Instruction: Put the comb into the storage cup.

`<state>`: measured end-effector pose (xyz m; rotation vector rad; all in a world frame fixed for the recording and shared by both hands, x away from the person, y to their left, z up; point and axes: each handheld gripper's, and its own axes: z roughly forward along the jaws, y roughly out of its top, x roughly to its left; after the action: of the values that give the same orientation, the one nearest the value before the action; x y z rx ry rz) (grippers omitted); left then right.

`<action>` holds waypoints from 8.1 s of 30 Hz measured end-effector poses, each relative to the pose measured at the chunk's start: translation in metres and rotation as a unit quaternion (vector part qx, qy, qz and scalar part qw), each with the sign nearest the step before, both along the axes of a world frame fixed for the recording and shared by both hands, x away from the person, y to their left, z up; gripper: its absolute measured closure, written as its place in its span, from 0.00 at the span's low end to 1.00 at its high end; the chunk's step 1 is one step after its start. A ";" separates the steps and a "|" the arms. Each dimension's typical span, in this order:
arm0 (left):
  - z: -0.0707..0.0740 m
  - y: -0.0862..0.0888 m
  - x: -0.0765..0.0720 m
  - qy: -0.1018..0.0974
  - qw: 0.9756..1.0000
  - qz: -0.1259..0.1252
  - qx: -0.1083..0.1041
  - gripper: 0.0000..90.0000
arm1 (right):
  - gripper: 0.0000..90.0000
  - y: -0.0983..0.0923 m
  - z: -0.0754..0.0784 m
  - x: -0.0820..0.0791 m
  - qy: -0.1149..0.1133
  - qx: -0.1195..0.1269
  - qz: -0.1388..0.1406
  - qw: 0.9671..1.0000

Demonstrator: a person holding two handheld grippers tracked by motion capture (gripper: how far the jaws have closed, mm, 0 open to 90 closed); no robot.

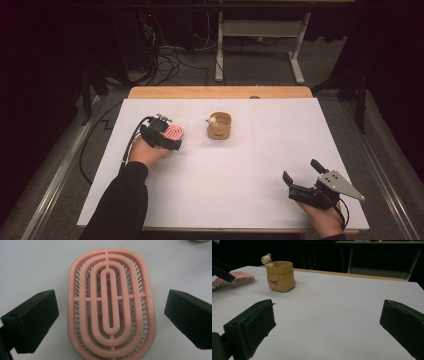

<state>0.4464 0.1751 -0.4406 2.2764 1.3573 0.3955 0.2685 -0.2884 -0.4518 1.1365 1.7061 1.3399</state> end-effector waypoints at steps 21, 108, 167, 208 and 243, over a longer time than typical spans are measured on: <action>-0.006 0.005 0.005 0.031 0.999 0.012 0.000 0.16 | 0.00 -0.003 0.000 -0.001 0.000 0.004 -0.005 1.000; 0.022 0.019 -0.049 -0.141 0.981 -0.040 -0.126 0.20 | 0.00 -0.004 -0.001 -0.003 0.000 0.006 -0.015 1.000; 0.033 -0.068 -0.118 -0.233 0.934 -0.154 -0.224 0.20 | 0.00 0.003 -0.004 -0.003 0.008 -0.007 -0.005 1.000; 0.032 -0.081 -0.134 -0.227 0.926 -0.179 -0.241 0.20 | 0.00 0.061 0.016 0.030 0.041 -0.011 0.035 0.998; 0.027 -0.090 -0.138 -0.239 0.927 -0.195 -0.213 0.20 | 0.00 0.117 0.064 0.030 0.019 0.020 0.117 0.993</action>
<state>0.3081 0.0846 -0.4131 1.8577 0.6482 0.4323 0.2983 -0.1714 -0.3879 1.0136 1.8947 1.5081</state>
